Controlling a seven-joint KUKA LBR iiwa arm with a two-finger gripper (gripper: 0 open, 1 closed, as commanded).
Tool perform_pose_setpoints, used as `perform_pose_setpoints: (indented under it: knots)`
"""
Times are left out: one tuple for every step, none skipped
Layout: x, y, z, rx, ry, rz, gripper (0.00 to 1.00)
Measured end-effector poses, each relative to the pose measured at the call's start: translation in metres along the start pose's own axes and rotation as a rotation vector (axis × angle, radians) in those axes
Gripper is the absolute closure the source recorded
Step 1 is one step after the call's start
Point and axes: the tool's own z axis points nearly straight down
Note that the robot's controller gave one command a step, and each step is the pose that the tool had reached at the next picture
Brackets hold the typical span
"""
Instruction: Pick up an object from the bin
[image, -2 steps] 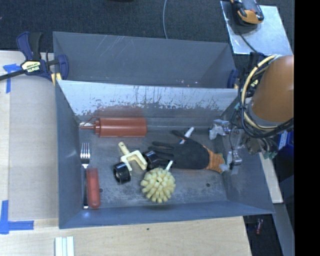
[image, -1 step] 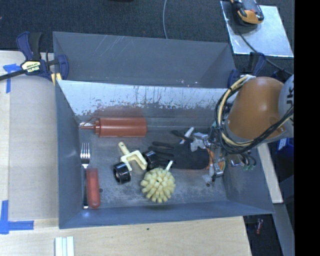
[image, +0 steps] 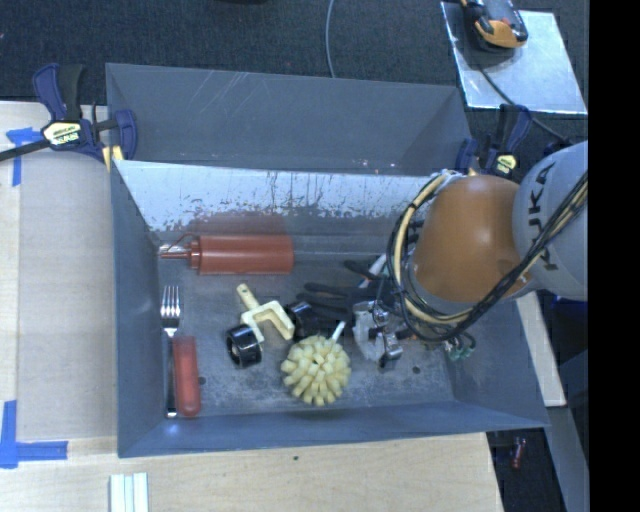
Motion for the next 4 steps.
perform_pose_setpoints:
  knots:
    - [0.000, 0.000, 0.000, 0.000, 0.000, 0.000, 0.00]
    - [0.000, 0.000, 0.000, 0.000, 0.000, 0.000, 0.00]
    - [-0.003, 0.049, 0.021, 0.001, -0.002, -0.050, 0.00]
    - [-0.008, 0.075, 0.025, 0.001, -0.004, -0.039, 0.00]
